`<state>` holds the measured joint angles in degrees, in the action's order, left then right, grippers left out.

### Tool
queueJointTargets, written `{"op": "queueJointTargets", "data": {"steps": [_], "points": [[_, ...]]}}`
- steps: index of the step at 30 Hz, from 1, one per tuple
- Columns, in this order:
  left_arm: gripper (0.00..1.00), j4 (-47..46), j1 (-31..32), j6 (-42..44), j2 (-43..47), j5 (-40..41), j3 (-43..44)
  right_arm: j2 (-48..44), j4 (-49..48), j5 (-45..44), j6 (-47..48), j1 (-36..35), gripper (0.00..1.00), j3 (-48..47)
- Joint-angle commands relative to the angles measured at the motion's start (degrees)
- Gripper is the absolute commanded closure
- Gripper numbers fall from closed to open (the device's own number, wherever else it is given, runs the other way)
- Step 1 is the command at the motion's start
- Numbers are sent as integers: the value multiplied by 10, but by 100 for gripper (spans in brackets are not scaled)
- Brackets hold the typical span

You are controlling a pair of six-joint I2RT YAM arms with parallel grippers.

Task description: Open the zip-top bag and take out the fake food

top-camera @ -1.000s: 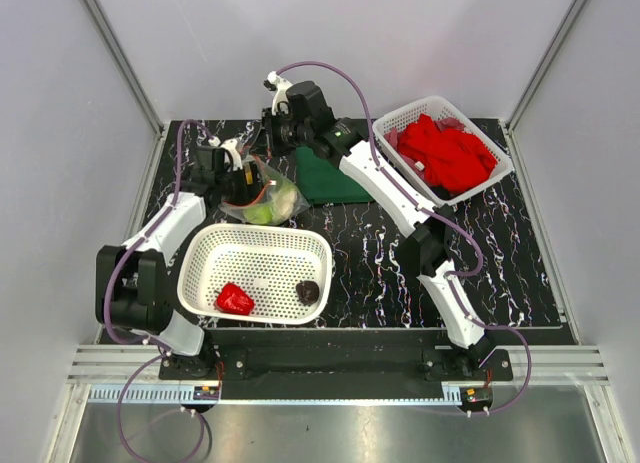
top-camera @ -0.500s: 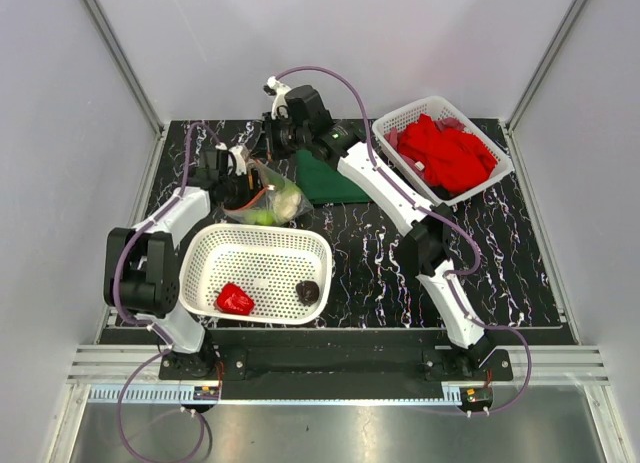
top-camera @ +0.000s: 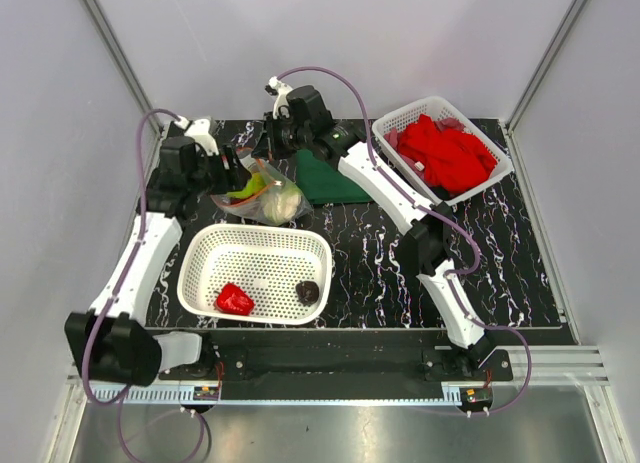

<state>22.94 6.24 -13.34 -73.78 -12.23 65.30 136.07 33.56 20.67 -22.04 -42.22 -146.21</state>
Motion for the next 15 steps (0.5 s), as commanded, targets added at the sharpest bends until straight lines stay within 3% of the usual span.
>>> {"op": "queueJointTargets", "data": {"steps": [1,8,15], "points": [[100,-9,0,-5,96,43,11,0,-32,2,13,4,100,-1],[100,35,1,-59,233,1,-24,-10,-31,-6,8,5,100,7],[100,76,23,-152,328,-97,-169,-15,-32,-6,-2,4,100,13]]}}
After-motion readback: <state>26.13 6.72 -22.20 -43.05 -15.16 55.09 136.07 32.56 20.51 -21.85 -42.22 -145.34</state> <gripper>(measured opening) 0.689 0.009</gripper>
